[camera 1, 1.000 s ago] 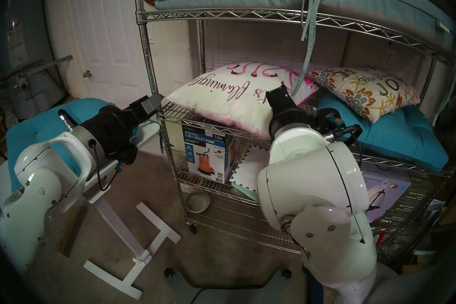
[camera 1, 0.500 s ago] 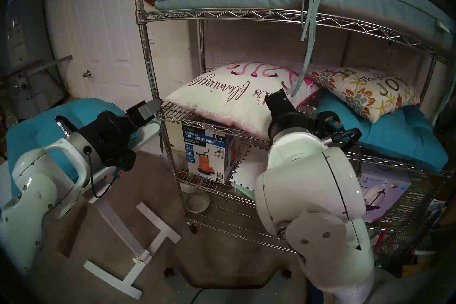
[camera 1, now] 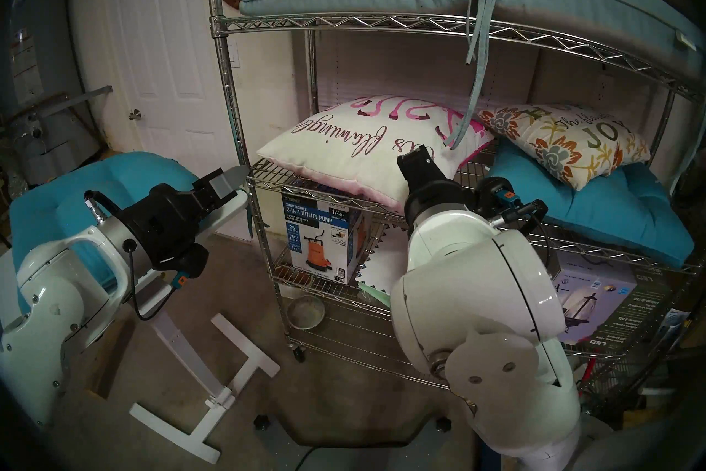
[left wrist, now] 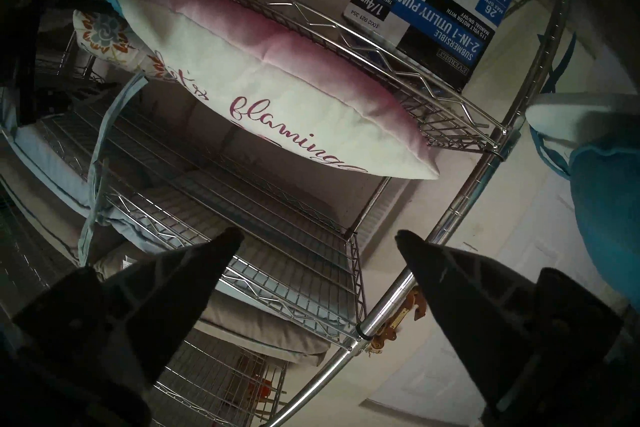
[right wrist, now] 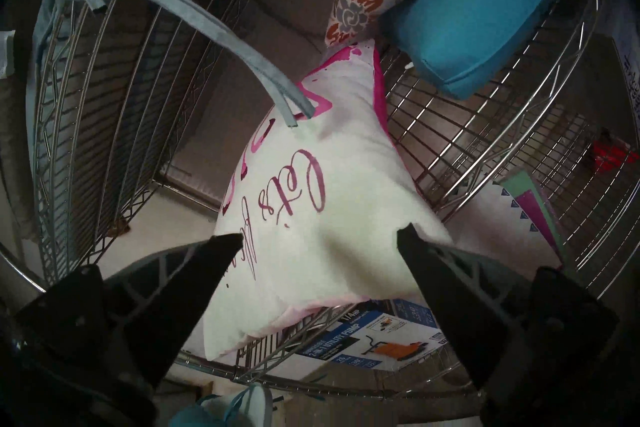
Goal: Put cushion on the shelf
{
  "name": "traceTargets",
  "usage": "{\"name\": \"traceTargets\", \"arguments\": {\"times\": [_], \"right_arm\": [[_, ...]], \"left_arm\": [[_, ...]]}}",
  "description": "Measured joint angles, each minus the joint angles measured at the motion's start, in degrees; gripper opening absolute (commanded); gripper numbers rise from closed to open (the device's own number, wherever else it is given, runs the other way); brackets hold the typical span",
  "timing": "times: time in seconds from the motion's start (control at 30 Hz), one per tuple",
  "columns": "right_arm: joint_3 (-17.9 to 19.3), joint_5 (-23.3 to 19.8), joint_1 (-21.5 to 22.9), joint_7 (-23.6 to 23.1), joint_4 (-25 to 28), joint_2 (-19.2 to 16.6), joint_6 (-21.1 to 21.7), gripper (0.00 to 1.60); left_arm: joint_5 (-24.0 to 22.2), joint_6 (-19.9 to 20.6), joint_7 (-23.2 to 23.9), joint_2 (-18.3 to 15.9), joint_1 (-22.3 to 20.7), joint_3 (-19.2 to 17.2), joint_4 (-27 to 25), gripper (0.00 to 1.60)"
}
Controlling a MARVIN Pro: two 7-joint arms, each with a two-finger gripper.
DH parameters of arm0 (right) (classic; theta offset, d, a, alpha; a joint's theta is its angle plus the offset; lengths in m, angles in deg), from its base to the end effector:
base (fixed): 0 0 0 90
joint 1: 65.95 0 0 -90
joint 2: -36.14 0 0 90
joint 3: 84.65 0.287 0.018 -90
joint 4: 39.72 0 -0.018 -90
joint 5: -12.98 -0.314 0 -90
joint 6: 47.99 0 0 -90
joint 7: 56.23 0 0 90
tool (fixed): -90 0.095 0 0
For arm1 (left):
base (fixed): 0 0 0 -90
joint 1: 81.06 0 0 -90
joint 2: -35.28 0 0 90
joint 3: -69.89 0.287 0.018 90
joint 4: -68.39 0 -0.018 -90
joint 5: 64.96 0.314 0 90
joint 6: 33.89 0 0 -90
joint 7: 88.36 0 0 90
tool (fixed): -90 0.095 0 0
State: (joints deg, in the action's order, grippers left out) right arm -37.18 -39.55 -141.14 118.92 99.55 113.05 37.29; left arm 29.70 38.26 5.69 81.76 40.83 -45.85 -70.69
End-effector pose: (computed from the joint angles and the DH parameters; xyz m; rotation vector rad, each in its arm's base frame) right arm 0.2855 0.1313 -0.0660 -1.7909 1.0751 -1.5652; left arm 0.2812 0.0764 -0.0883 -0.0750 1.5978 -0.7693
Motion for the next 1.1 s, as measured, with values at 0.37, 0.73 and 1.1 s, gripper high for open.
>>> {"name": "traceTargets", "arguments": {"times": [0.37, 0.73, 1.1], "right_arm": [[-0.45, -4.21, -0.12, -0.01, 0.00, -1.33, -0.33, 0.00], [-1.19, -7.84, 0.03, -0.01, 0.00, -2.15, -1.86, 0.00], [-1.88, -10.00, 0.75, -0.01, 0.00, -2.07, -3.08, 0.00]], "left_arm": [[-0.01, -1.17, -3.06, 1.45, 2.37, -2.32, 0.00, 1.60], [-0.01, -2.31, -6.62, 2.99, 4.66, -5.00, 0.00, 1.60], [0.14, -3.48, -10.96, 4.63, 6.99, -7.94, -0.01, 1.60]]}}
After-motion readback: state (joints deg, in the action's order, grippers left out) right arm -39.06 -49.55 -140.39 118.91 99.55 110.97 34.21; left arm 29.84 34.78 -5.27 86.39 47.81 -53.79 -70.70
